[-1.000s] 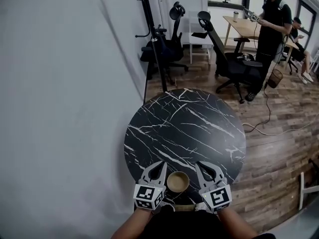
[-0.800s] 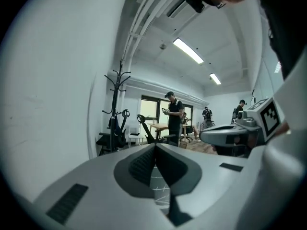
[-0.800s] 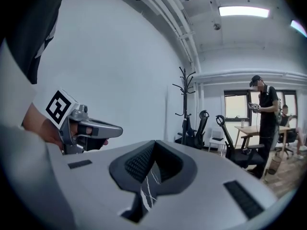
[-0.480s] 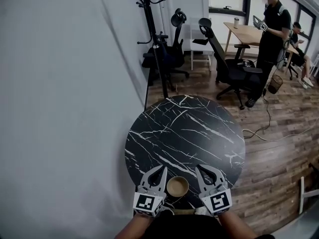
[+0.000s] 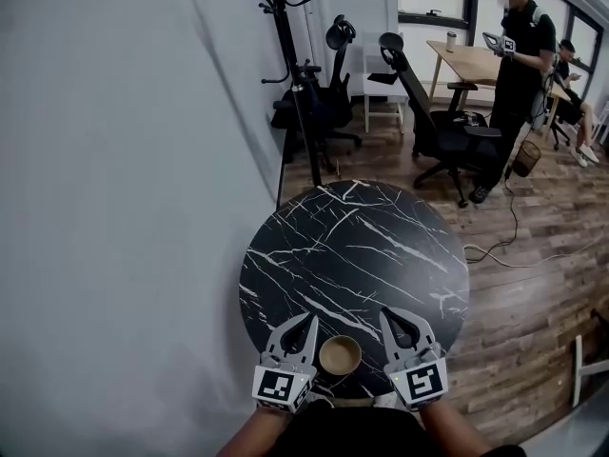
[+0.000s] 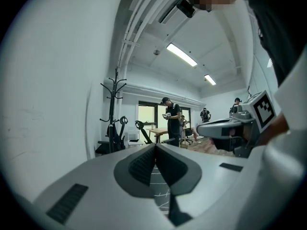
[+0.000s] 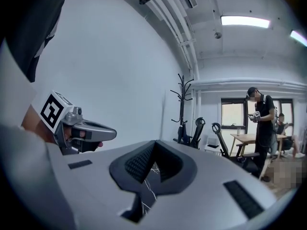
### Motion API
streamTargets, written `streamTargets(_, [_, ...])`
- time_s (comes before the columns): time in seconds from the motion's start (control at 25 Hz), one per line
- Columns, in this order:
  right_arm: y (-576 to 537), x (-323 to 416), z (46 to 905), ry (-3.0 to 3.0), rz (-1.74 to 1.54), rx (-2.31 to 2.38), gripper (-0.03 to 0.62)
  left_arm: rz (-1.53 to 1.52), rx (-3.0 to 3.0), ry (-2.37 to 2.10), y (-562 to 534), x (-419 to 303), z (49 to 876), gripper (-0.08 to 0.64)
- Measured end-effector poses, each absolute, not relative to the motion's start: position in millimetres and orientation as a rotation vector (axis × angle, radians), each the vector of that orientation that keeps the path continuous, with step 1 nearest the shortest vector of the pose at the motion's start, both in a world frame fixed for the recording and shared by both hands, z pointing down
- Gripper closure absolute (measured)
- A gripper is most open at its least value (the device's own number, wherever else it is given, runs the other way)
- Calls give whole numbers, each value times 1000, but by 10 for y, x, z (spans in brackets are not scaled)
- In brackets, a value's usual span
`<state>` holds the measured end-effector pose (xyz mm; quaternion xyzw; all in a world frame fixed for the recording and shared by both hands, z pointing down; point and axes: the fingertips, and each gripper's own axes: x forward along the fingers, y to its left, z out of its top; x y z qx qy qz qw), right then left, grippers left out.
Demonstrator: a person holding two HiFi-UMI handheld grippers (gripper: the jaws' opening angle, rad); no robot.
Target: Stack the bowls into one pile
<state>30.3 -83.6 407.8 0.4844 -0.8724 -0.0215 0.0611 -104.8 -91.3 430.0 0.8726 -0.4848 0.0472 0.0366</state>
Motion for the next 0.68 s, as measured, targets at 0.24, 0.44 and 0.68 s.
streamTargets(0.24, [-863,283,3986,-2675,-72,1484,584,135,2683,-1483,-938,-1034,4258,546])
streamTargets(0.44, [-876,276,3936,-2697,-81,1481,584,131,2684,-1484,-959,-1030,4241,546])
streamTargets(0.68, [-882,277,3911,-2686,-94,1502,584,135,2686,-1476,-966,-1052,4223,546])
